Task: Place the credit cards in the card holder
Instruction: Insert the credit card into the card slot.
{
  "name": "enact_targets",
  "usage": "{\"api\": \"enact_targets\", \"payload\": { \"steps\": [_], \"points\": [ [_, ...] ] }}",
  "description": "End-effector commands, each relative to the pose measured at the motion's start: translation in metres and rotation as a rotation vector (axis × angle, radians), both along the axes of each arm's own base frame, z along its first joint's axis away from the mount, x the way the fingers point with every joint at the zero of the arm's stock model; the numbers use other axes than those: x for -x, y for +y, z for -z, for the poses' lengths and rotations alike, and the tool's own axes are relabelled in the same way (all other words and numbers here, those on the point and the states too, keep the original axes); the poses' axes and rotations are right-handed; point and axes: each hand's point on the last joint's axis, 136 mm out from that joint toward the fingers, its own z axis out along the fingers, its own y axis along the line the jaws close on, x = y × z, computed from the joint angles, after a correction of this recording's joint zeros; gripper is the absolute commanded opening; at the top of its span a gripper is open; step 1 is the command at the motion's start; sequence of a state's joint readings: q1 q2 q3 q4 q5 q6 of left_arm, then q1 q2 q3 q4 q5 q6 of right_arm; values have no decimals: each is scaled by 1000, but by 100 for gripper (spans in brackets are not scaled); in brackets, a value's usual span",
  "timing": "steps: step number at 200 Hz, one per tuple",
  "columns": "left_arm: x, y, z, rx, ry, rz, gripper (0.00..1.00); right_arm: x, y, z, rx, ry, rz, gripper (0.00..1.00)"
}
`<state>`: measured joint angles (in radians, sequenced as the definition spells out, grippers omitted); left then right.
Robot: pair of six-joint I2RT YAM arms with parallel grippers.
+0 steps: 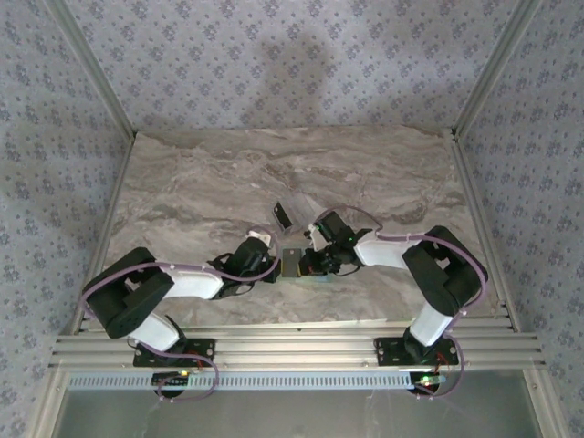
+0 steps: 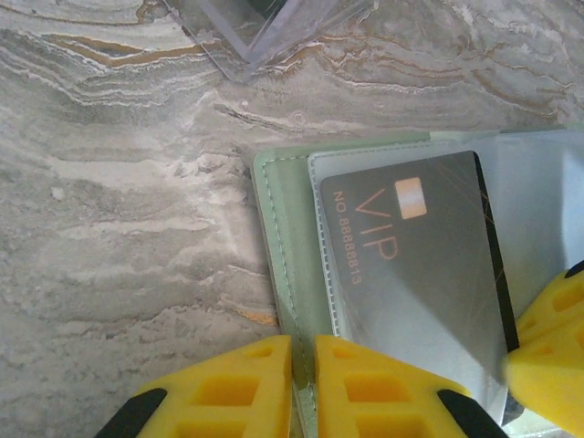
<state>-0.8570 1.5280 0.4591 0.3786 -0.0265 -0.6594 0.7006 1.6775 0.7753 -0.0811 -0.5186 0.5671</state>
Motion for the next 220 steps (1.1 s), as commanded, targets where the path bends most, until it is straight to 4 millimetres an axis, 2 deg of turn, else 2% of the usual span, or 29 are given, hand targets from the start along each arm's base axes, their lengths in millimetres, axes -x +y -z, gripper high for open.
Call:
{"api": "enact_targets", "payload": {
  "steps": [1, 40, 107, 132, 157, 184, 198, 220],
  "points": [
    [28, 8, 39, -68, 137, 49, 13, 10, 4, 8, 35, 13, -46, 2],
    [29, 8, 41, -75, 136, 43, 13, 13, 12, 0, 41, -25, -91, 9],
    [28, 22, 50, -135, 135, 2, 14, 9, -7, -15, 118, -107, -73, 46],
    [28, 21, 54, -135, 139, 2, 14, 8, -14, -21, 144, -143, -68, 52],
    [29, 21, 56, -128, 143, -1, 14, 8, -17, -33, 141, -190, -66, 51],
    [30, 22, 57, -130, 149, -2, 14, -2, -23, -46, 215, -288, -45, 37],
    [30, 22, 57, -128, 150, -1, 14, -8, -29, -47, 276, -330, -30, 32],
    [30, 21, 56, -126, 150, -1, 14, -18, -39, -43, 379, -369, -2, 32]
  ]
}}
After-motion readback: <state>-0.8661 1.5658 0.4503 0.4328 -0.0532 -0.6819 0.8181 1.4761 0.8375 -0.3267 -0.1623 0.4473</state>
